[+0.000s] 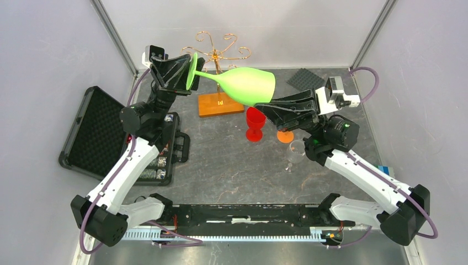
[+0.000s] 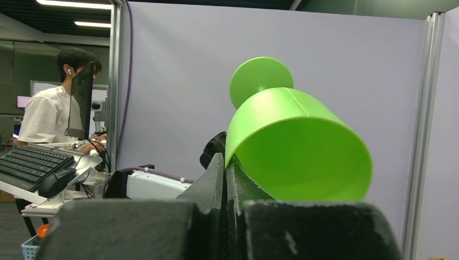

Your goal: Take the wine glass off the wine glass rack

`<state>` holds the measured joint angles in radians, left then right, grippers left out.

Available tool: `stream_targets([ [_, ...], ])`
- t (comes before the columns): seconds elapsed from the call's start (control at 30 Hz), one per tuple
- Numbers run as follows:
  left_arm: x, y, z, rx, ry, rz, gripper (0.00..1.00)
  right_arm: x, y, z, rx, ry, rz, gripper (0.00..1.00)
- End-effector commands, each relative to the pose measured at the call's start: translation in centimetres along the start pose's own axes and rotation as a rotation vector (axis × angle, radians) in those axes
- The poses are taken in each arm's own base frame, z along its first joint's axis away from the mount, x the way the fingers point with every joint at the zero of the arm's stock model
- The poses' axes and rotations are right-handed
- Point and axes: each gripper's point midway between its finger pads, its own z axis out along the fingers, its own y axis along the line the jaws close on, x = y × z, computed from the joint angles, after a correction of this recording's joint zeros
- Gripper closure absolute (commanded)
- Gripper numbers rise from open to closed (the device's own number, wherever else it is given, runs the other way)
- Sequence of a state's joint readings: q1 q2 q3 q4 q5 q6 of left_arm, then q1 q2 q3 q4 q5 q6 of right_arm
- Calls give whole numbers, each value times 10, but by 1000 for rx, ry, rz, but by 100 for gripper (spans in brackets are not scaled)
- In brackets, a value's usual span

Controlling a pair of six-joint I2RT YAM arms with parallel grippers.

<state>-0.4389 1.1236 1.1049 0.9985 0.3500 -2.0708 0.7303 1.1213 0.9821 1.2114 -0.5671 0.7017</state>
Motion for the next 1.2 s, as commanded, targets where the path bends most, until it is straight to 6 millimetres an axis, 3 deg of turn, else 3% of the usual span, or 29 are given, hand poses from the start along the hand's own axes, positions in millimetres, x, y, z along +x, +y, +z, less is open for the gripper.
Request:
stream_targets([
  [0.0, 21, -26, -2, 47, 64, 23, 51, -12, -2, 2, 24, -29, -49, 100],
  [0.17, 21, -11, -10, -2, 48, 132, 28, -13, -12, -6, 102, -38, -72, 100],
  [0.3, 20, 23, -25, -136, 52, 243, 12, -18, -21, -17, 194, -38, -106, 100],
  [0.47, 11, 79, -66, -383, 43, 432, 1, -17, -43, -31, 373, 52, -150, 100],
  [0.6, -2, 108, -103, -598, 44, 657, 0, 4, -59, -52, 504, 284, -170, 100],
  [0.77, -36, 110, -150, -876, -21, 989, 0, 27, -69, -101, 682, 606, -183, 100],
  [0.9, -56, 99, -174, -1011, -60, 1162, 0, 39, -48, -129, 631, 812, -193, 100],
  [1.03, -71, 91, -187, -1094, -102, 1260, 0, 57, -38, -162, 612, 1023, -175, 100],
  [1.17, -76, 88, -189, -1112, -105, 1300, 0, 82, -36, -191, 606, 1171, -132, 100],
])
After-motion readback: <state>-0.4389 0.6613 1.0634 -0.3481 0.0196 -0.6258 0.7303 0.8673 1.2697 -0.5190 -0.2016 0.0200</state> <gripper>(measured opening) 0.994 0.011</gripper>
